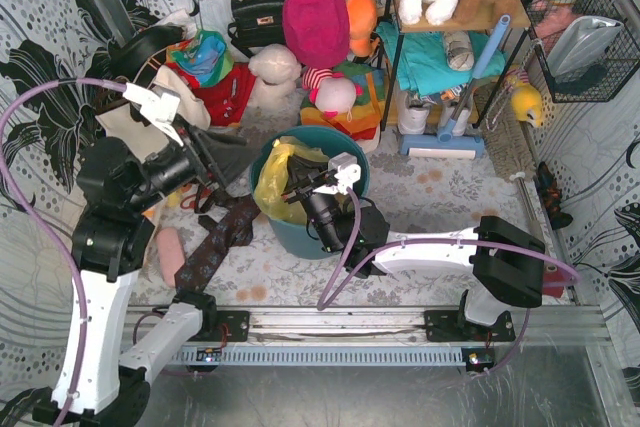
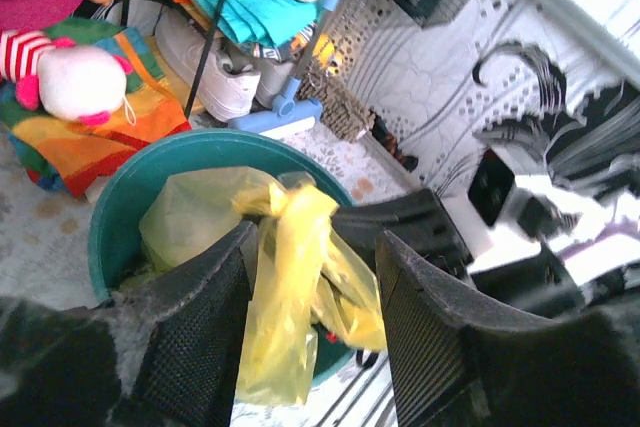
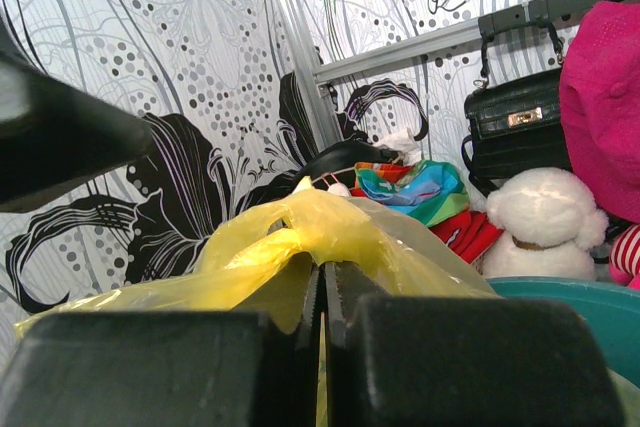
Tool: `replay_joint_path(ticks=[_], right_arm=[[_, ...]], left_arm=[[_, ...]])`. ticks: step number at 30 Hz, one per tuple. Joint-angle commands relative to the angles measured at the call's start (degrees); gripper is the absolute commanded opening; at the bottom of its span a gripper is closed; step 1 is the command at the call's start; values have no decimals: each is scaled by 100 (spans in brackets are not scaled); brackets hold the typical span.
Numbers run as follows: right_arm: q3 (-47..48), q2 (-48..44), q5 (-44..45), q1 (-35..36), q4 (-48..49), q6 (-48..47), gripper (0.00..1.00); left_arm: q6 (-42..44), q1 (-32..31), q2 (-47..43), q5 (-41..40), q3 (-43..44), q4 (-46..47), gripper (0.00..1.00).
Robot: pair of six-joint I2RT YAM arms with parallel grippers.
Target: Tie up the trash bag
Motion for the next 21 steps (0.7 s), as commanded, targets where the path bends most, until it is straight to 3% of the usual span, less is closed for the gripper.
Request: replay_joint_path(ticks=[1,10,21], right_arm=[[-3,-27,-25,29,117,76,0],[85,-36,-50,33,-115,168,0],[141,-28,-59,31,-153,141,0]], left_arm=[[-1541,27,289,-982,-2,525,58],[-1732,27,611,-901,-20,293,51],[-1816,-304,722,-1000,-298,485,51]])
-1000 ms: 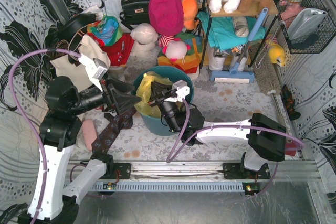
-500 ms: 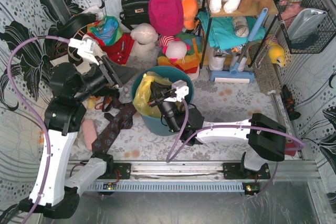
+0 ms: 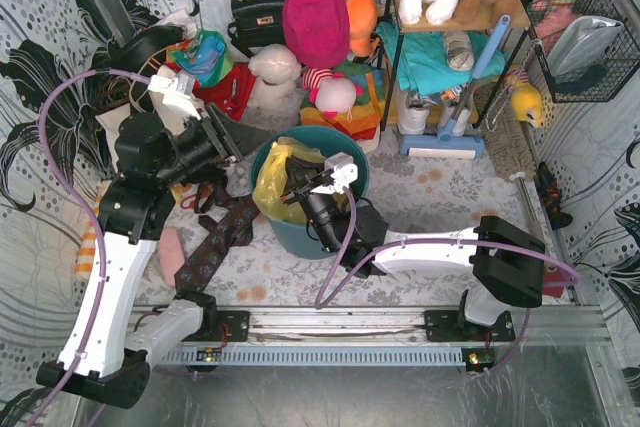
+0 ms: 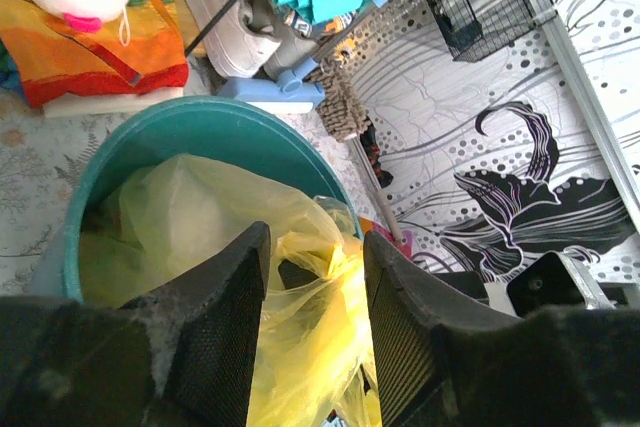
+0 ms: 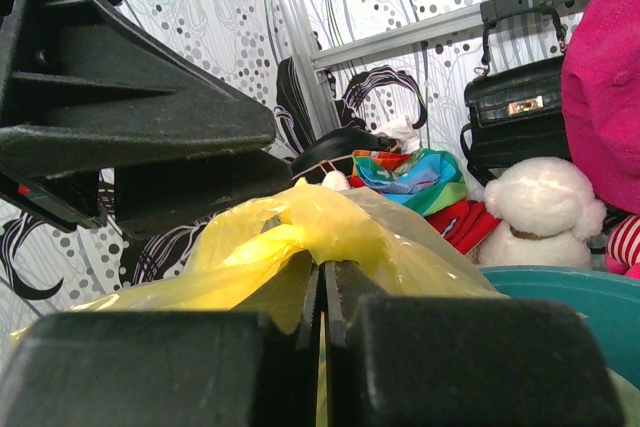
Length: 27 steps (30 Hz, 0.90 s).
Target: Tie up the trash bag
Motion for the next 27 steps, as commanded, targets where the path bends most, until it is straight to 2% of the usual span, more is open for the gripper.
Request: replay_joint_path(ticks=[1,9,21,27], right_arm=[[156,-19,-58,29,63,94,0],[211,17,-99,29,85,58,0],[165,-32,-116,29,113,80,0],[160,-36,-126,29,121,89,0]], left_arm=[[-43,-273,13,-189,-53,289,51],[-36,-701,135,-492,-65,340,50],[-4,-831,149,-826,-110,304,40],[45,-847,212,-986,-118,152,42]])
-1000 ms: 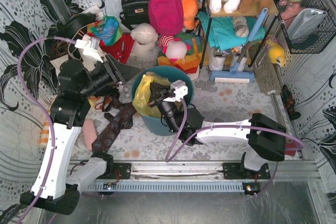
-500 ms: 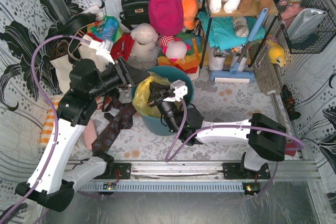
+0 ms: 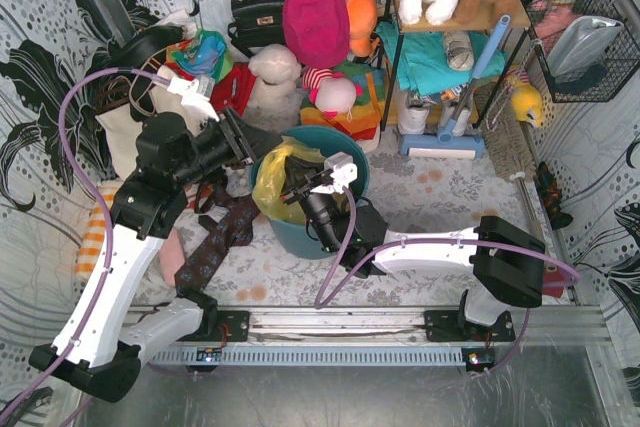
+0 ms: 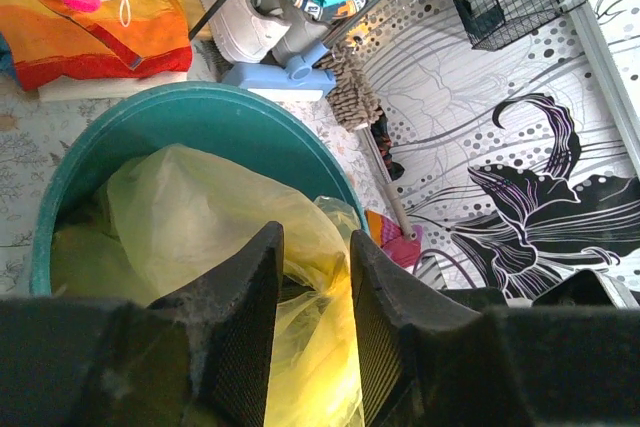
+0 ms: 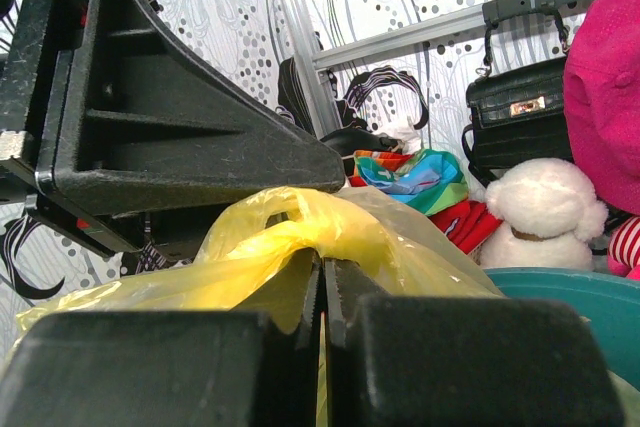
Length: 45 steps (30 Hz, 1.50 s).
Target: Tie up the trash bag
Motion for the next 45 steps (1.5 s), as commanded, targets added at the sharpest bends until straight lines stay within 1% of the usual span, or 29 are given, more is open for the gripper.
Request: replay_joint_path(ticks=[1,4,12,14,16,18,23,24,26,27,31,36,41,43,45], right_arm=[[142,-36,-107,33,141,91,0],[167,-14,-114,30,147,100,0],[238,19,-160,29,100,92,0],[233,13,-152,29,95,91,0],[222,2,-156,29,88,91,0],[208,-9,-154,29,90,99,0],[110,-74,-154,29,116,118,0],[74,-97,-143,29,121,136,1],[-21,-169,-155,30,129,188,17],[-69,-225,-162,38,100,225,20],[-286,-562,-184,38,-247,557,24],[-507,-1105,-257,38,-1082,1127,27],[-515,-1740,-464,41,-2461,1771,27],[-510,-1978,-612,38,-2872,2032,27],[-422,-2177,-783,38,-3331,2369,29]], left_arm=[[54,-57,25,-139,-38,154,42],[60,-111,46,-67,-40,171,42],[95,-181,38,-28,-117,143,31],[98,-183,31,-32,-117,158,23],[90,-186,28,-19,-101,183,10],[77,-186,30,-12,-96,237,0],[39,-186,-2,-21,-126,407,0],[36,-186,-17,-50,-139,440,0],[19,-188,-47,-103,-175,498,0],[13,-187,-55,-114,-190,523,0],[-15,-186,-68,-116,-222,554,0],[-41,-192,-78,-107,-224,563,0],[-45,-186,-68,-111,-206,564,0],[-43,-193,-68,-99,-199,564,0],[-43,-188,-73,-98,-205,564,0]])
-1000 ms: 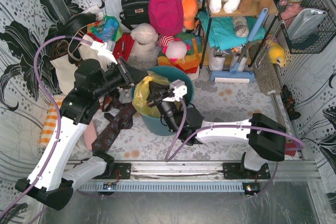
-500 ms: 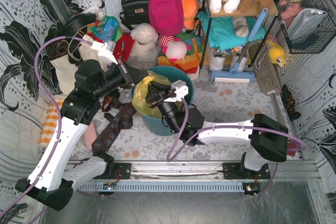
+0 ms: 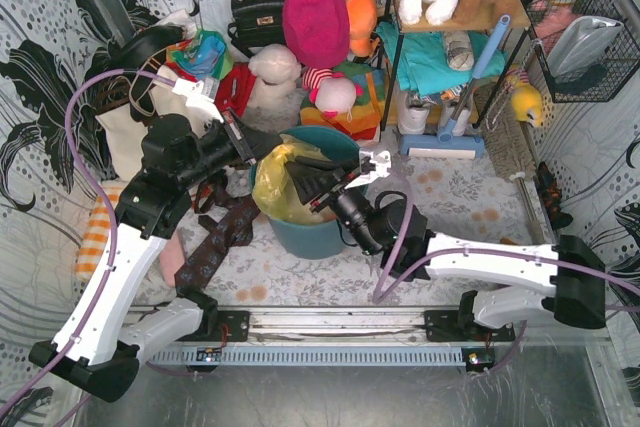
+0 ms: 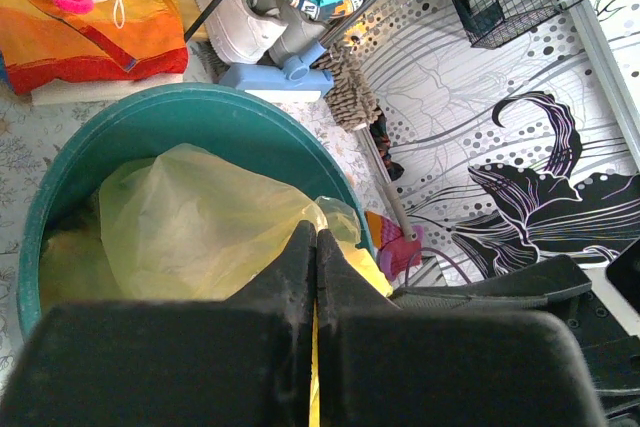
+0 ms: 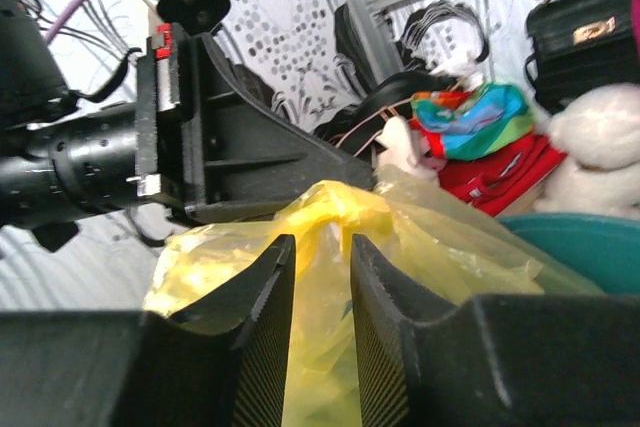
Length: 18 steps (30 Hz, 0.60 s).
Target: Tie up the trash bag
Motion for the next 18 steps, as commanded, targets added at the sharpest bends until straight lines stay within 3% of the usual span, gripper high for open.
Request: replay_joint_path(ticks=[1,5,9,14,18], right_arm=[[148,-475,-424,33,-1338,962,31],[667,-582,-488,33,-2712,1844,44],[1138,-462,-950,34,-3373,2528,61],[1347,-311,-1180,34,-3464,2962,71],[1793,-68,-1200,35,-3820,3035,72]], left_arm=[[-32,-43,-79,-31,-25,333,0],[-23,-37,-110,-27,-18,311,0],[-24,-42,-118,-21,-38,311,0],[-58,-42,-124,8,-77,391,0],[-72,-44,-124,29,-85,428,0]])
